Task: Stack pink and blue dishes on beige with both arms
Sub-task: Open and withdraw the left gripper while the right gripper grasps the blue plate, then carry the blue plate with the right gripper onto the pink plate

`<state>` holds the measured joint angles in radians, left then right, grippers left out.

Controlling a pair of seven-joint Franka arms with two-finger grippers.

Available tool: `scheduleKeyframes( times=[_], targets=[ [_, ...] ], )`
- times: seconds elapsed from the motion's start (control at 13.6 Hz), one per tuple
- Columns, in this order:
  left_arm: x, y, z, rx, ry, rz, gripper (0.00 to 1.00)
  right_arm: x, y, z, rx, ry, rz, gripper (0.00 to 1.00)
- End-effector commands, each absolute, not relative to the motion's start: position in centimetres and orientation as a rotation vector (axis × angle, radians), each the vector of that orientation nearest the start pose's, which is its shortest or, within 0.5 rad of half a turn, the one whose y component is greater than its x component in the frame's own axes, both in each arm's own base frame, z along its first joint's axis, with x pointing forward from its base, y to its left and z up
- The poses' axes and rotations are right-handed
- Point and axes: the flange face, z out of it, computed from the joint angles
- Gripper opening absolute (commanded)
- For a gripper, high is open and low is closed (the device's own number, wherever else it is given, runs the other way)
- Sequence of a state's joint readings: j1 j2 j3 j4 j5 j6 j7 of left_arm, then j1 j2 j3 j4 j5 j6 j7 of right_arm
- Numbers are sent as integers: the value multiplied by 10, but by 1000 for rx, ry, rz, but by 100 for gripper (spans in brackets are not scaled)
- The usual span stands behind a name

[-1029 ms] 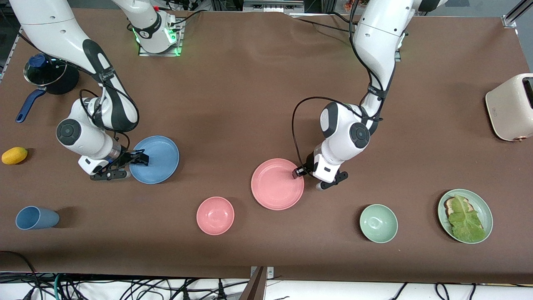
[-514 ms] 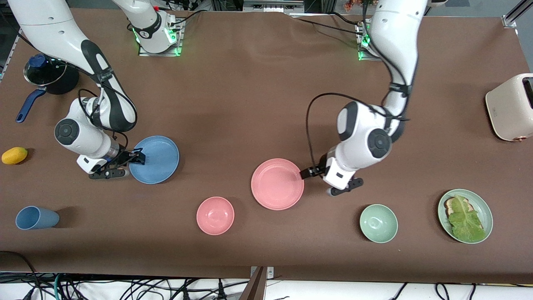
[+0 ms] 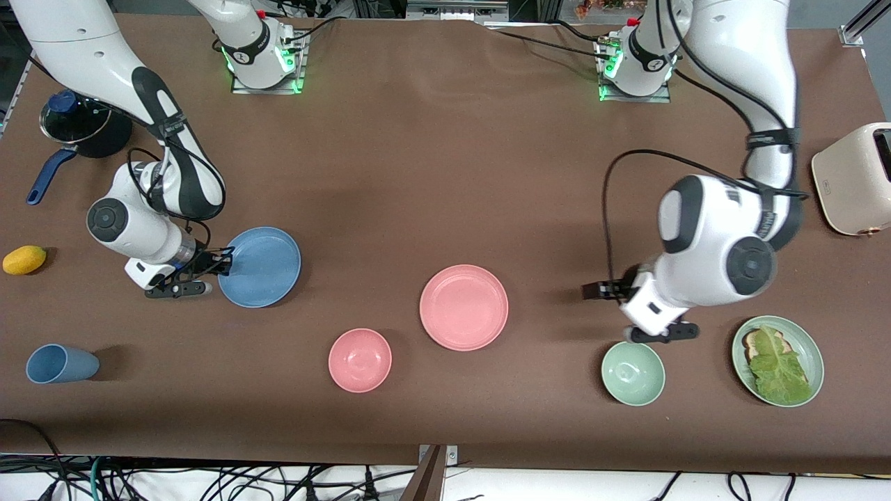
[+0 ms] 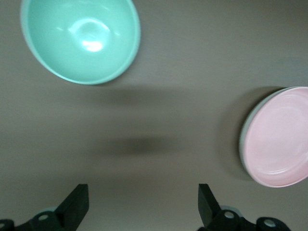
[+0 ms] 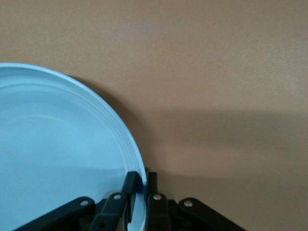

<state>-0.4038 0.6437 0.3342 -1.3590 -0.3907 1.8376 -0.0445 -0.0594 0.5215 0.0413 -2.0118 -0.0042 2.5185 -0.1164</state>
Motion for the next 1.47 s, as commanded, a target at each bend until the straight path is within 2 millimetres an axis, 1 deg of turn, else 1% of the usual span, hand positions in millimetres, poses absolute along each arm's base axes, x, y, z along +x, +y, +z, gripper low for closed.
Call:
scheduleKeyframes(
  times=[0.0, 0.07, 0.15, 0.22, 0.29, 0.44, 0.51, 0.59, 0.66, 0.73, 0.81, 0.88, 0.96, 1.03, 1.1, 1.18, 1.25, 1.32, 1.4],
  targets=[
    [701, -78, 372, -3283, 52, 216, 100, 599, -11, 194, -3112, -166, 39, 0],
    [700, -61, 378, -3268, 65, 213, 100, 602, -11, 200, -3112, -175, 37, 0],
    [698, -45, 389, -3250, 59, 214, 100, 609, -7, 208, -3109, -184, 48, 0],
    [695, -27, 403, -3242, 35, 207, 100, 618, -7, 221, -3107, -187, 86, 0],
    [691, -18, 415, -3247, 20, 210, 100, 630, -8, 239, -3103, -185, 117, 0],
    [684, -3, 442, -3264, -9, 187, 100, 652, -1, 279, -3097, -202, 157, 0],
    [678, -11, 457, -3265, 21, 176, 100, 661, 10, 300, -3093, -231, 167, 0],
    [672, -2, 476, -3253, 24, 141, 100, 668, 22, 319, -3089, -254, 167, 0],
    [665, -3, 492, -3265, 44, 122, 100, 675, 39, 334, -3082, -284, 153, 0],
    [657, 9, 511, -3274, 30, 95, 100, 679, 58, 345, -3068, -292, 130, 0],
    [649, 8, 519, -3291, 54, 87, 100, 679, 75, 350, -3055, -301, 120, 0],
    [643, 7, 535, -3289, 60, 51, 100, 678, 90, 351, -3040, -300, 116, 0],
    [634, 3, 556, -3271, 88, 20, 100, 674, 113, 351, -3020, -305, 120, 0],
    [626, -1, 566, -3272, 103, 34, 100, 670, 138, 351, -3001, -287, 128, 0],
    [618, 5, 576, -3275, 99, 45, 100, 664, 164, 350, -2995, -231, 135, 0],
    [608, 9, 581, -3279, 102, 93, 100, 658, 192, 349, -3003, -162, 139, 0],
    [600, 10, 579, -3281, 105, 175, 100, 652, 221, 342, -3012, -126, 152, 0],
    [591, 8, 577, -3276, 120, 271, 100, 649, 250, 341, -3010, -93, 122, 0],
    [586, 4, 571, -3264, 133, 338, 100, 647, 271, 335, -3010, -29, 104, 0]
  ],
)
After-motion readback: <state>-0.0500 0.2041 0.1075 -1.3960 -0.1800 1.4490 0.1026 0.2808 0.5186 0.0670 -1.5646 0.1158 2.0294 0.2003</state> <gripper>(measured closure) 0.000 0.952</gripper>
